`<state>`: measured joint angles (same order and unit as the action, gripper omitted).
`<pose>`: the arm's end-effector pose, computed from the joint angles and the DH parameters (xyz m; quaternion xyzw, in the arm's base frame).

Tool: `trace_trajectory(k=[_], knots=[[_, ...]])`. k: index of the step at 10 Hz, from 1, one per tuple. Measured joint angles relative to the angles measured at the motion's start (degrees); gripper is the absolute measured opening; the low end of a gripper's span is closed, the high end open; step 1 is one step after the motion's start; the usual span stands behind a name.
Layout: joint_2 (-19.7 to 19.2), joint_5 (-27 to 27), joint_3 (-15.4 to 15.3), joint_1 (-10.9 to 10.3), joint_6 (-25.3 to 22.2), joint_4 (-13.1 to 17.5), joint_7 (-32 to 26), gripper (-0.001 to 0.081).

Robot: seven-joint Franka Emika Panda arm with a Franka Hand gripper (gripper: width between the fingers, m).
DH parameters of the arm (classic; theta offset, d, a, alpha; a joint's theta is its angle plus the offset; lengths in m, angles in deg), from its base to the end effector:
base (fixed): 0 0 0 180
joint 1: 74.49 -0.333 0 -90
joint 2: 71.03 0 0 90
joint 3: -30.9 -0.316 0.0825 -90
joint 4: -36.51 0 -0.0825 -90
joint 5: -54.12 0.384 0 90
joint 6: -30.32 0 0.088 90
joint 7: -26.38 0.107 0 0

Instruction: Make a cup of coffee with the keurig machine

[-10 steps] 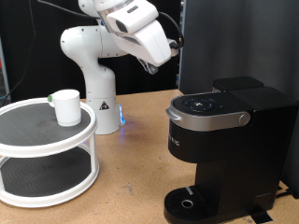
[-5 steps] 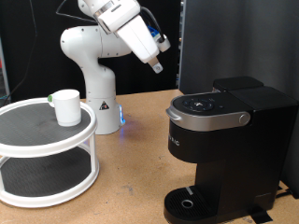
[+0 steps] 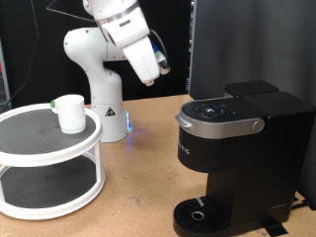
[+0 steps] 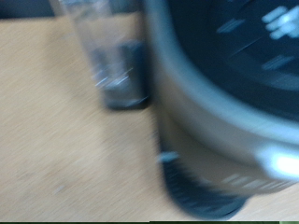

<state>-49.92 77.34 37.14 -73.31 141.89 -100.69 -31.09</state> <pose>0.4257 -0.0304 0.4541 -0.9163 -0.3426 -0.0735 0.1938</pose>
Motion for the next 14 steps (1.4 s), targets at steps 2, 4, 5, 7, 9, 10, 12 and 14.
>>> trace_trajectory(k=[2,4,5,7,9,10,12,14], knots=[[0.2,-3.6,0.4,0.6,-5.0,0.5,-0.6,0.0004],[1.1,-4.1,1.6,0.8,-7.3,0.5,-3.1,0.0004],[2.0,-5.1,2.3,0.9,-9.1,0.5,-5.2,0.0004],[3.9,-8.0,3.2,1.2,-12.8,0.5,-8.8,0.0004],[4.2,-6.1,3.0,1.3,-7.2,-1.1,-4.8,0.0004],[5.1,-3.7,2.9,1.5,-2.6,-3.1,-1.8,0.0004],[7.4,1.6,3.9,2.7,1.4,-5.9,1.4,0.0004],[10.4,4.5,5.9,4.4,2.5,-8.4,2.7,0.0004]])
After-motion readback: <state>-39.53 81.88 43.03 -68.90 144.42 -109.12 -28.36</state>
